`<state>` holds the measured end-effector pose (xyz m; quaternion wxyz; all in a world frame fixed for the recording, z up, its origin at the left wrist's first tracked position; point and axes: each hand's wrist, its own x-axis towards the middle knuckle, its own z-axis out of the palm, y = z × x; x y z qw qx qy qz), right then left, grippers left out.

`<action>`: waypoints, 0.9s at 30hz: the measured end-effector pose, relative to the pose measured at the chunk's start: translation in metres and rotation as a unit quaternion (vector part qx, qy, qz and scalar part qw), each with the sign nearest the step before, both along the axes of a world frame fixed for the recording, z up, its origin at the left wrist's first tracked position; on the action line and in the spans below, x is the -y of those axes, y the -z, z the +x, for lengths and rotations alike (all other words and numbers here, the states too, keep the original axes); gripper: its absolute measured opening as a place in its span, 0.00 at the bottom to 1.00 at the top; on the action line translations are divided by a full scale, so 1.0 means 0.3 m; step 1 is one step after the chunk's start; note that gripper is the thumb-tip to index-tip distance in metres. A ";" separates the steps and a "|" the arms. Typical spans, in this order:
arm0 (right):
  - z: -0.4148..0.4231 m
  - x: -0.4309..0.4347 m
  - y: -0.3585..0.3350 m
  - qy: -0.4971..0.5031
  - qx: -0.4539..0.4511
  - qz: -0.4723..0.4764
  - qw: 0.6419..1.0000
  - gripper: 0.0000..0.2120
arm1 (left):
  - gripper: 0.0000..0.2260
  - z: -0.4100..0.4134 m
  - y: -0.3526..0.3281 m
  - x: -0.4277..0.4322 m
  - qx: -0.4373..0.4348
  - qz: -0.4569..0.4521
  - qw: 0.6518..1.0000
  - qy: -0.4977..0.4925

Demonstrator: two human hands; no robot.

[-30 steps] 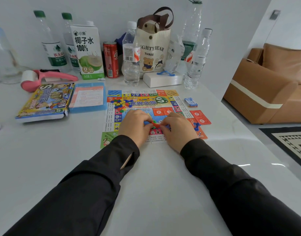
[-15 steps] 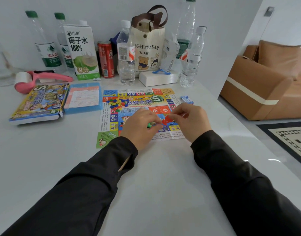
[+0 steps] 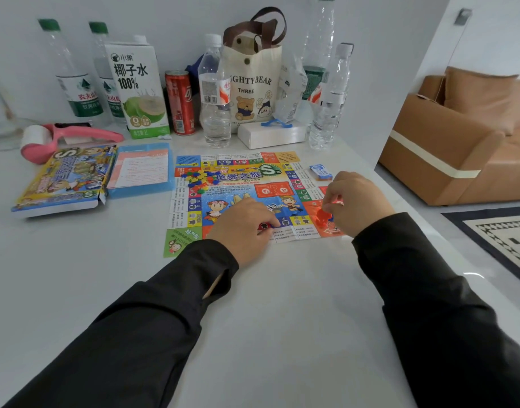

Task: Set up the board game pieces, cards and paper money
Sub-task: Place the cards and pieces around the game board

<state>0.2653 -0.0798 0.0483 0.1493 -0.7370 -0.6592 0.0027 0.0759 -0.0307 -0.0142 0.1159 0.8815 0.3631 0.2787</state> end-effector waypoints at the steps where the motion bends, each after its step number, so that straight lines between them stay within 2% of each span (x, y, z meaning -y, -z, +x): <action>1: 0.000 -0.001 0.000 0.003 0.012 -0.011 1.000 0.02 | 0.08 0.000 -0.001 -0.001 -0.001 -0.001 1.000 0.000; 10: 0.005 0.000 0.004 0.012 0.040 -0.045 0.998 0.03 | 0.09 -0.001 -0.006 0.002 -0.001 -0.008 1.000 0.003; 18: 0.005 0.003 0.003 0.003 0.013 -0.050 0.999 0.04 | 0.11 -0.001 -0.023 0.013 0.016 -0.005 0.999 -0.034; 23: 0.006 0.005 0.004 0.006 -0.002 -0.020 1.000 0.06 | 0.14 -0.014 -0.027 -0.002 0.032 -0.001 0.994 -0.107; 27: 0.004 0.004 0.007 0.003 -0.016 0.039 0.999 0.07 | 0.18 -0.016 -0.026 -0.014 -0.025 -0.052 0.989 -0.134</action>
